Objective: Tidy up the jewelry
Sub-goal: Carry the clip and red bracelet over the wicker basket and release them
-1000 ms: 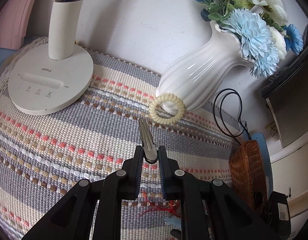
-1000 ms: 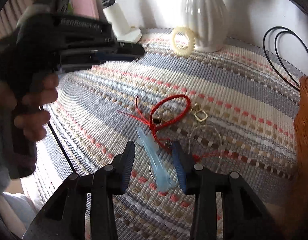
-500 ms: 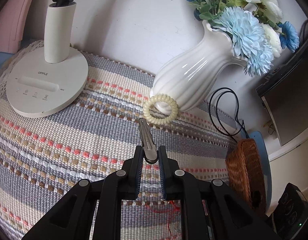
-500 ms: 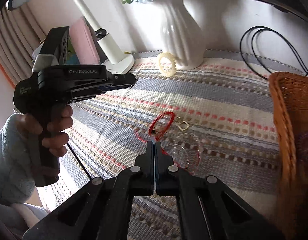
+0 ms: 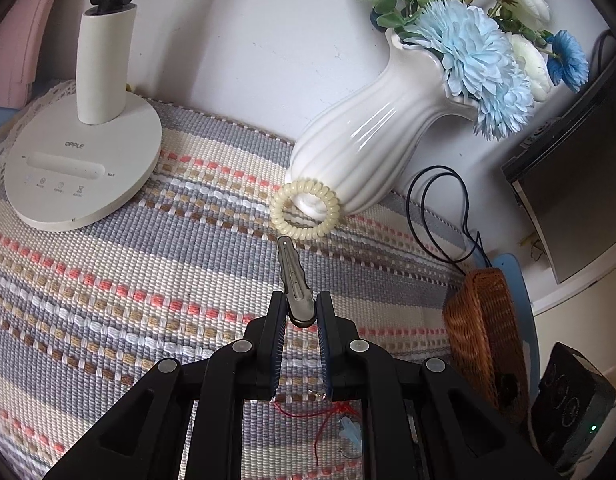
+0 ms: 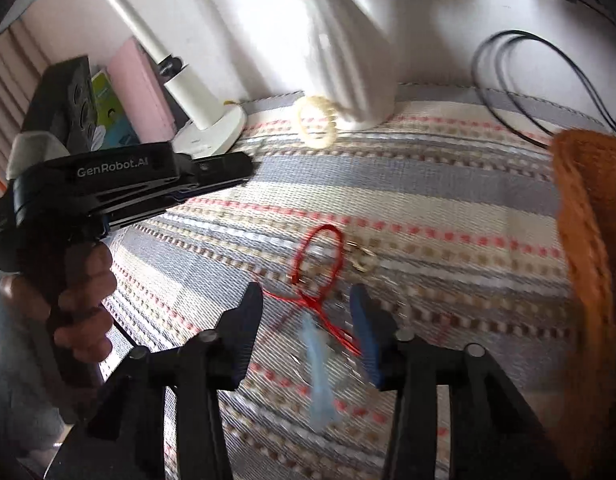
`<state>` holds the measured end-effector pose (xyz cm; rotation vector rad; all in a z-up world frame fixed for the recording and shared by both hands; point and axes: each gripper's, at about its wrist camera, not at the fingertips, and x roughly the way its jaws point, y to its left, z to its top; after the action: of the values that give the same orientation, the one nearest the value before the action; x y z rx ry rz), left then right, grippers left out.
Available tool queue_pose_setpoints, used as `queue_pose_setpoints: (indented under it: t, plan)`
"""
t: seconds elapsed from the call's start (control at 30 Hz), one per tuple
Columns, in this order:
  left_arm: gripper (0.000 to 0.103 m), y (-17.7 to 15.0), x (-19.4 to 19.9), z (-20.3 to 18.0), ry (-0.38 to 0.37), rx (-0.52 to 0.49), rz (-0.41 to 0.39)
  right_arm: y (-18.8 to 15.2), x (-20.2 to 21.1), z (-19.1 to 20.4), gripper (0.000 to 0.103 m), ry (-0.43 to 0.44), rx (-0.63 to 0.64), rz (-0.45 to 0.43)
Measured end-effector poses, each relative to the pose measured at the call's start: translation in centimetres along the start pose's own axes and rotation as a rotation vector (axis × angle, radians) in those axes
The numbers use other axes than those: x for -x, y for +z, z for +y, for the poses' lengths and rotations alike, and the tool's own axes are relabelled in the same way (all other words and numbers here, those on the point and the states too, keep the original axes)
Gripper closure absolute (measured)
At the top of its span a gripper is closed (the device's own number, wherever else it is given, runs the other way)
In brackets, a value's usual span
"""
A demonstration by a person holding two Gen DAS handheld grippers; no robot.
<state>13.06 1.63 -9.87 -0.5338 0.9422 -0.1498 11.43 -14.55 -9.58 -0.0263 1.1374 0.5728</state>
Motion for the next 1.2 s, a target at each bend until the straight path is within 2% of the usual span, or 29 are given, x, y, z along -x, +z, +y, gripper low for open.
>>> queue_pose_setpoints:
  t: [0.17,0.2,0.23,0.27,0.37,0.53,0.67,0.8,1.0,1.1,1.2]
  plan:
    - [0.088,0.1,0.3,0.4,-0.002,0.015,-0.004,0.2,-3.5,2.3,0.055,-0.138,0.144,0.062]
    - [0.088,0.2,0.4,0.5,-0.001,0.016,-0.006,0.2,-3.9,2.6,0.063,-0.173,0.167,0.063]
    - [0.088,0.2,0.5,0.5,0.001,0.018,-0.008,0.2,-3.9,2.9,0.091,-0.207,0.188,0.046]
    - [0.088,0.2,0.6,0.6,0.001,0.022,-0.01,0.3,-4.0,2.9,0.098,-0.208,0.182,0.062]
    - [0.088,0.2,0.8,0.7,0.002,0.029,-0.013,0.5,-2.9,2.2,0.098,-0.159,0.132,0.052]
    - [0.088,0.3,1.0,0.2,-0.009,0.021,-0.017,0.9,1.3,0.7,0.098,-0.046,0.021,-0.046]
    - [0.088,0.4,1.0,-1.4,-0.035,-0.02,-0.013,1.1,4.8,-0.5,0.098,-0.035,-0.054,-0.129]
    - [0.088,0.5,0.9,-4.5,-0.094,-0.073,-0.01,1.0,8.6,-2.0,0.098,-0.074,-0.125,-0.228]
    - [0.088,-0.4,0.6,-13.7,-0.238,-0.265,0.01,-0.4,14.7,-5.3,0.098,-0.172,-0.242,-0.372]
    - [0.088,-1.4,-0.4,-18.4,-0.27,-0.392,0.035,-1.5,17.0,-6.8,0.098,-0.241,-0.286,-0.399]
    - [0.088,-2.8,-1.9,-21.7,-0.294,-0.474,0.086,-3.2,18.5,-8.6,0.098,-0.32,-0.351,-0.401]
